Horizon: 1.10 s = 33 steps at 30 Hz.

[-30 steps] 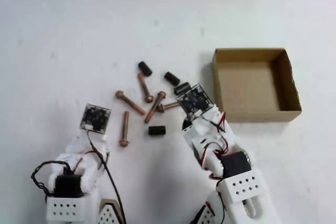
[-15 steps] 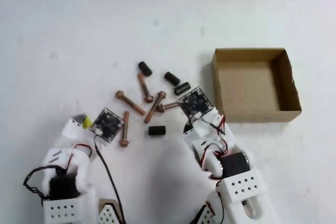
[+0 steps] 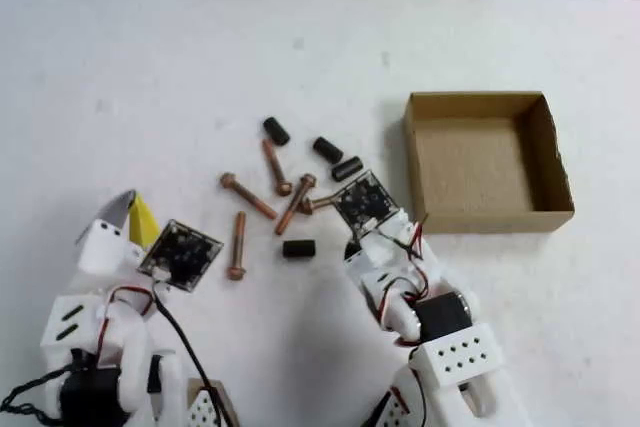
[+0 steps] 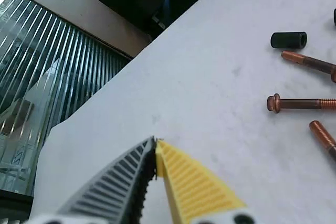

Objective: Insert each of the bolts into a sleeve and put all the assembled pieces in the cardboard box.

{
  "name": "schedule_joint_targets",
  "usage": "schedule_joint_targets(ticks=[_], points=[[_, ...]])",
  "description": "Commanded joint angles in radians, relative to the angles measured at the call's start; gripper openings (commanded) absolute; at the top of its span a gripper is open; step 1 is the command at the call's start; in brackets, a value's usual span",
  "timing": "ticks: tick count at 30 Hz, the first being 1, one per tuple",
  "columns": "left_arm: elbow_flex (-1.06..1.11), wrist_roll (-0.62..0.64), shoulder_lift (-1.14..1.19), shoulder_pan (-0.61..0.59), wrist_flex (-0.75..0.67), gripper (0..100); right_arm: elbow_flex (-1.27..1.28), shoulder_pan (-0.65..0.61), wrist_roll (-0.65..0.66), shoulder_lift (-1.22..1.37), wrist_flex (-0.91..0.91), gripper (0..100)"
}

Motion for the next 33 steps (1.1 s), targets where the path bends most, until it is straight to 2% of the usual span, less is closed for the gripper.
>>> schedule_joint_targets(ticks=[1,8,12,17,24,28,33], points=[[-0.132,0.017,0.139,-0.01,0.02,2,-0.009,-0.008,0.002,-0.019,-0.021,1.6],[-0.351,0.164,0.573,-0.001,0.029,2,-0.009,-0.008,0.002,-0.019,-0.021,1.6],[-0.393,0.241,0.731,0.071,0.031,2,-0.008,-0.008,0.002,-0.019,-0.044,1.6],[-0.405,0.322,0.897,0.191,0.021,2,0.06,-0.005,0.002,-0.019,-0.171,1.6],[-0.511,0.442,1.214,0.206,-0.083,2,0.132,-0.007,0.002,-0.019,-0.341,1.6],[-0.611,0.586,1.395,0.206,-0.077,2,0.166,-0.008,0.0,-0.019,-0.427,1.6],[-0.703,0.853,1.601,0.206,-0.077,2,0.207,-0.008,0.0,-0.019,-0.519,1.6]])
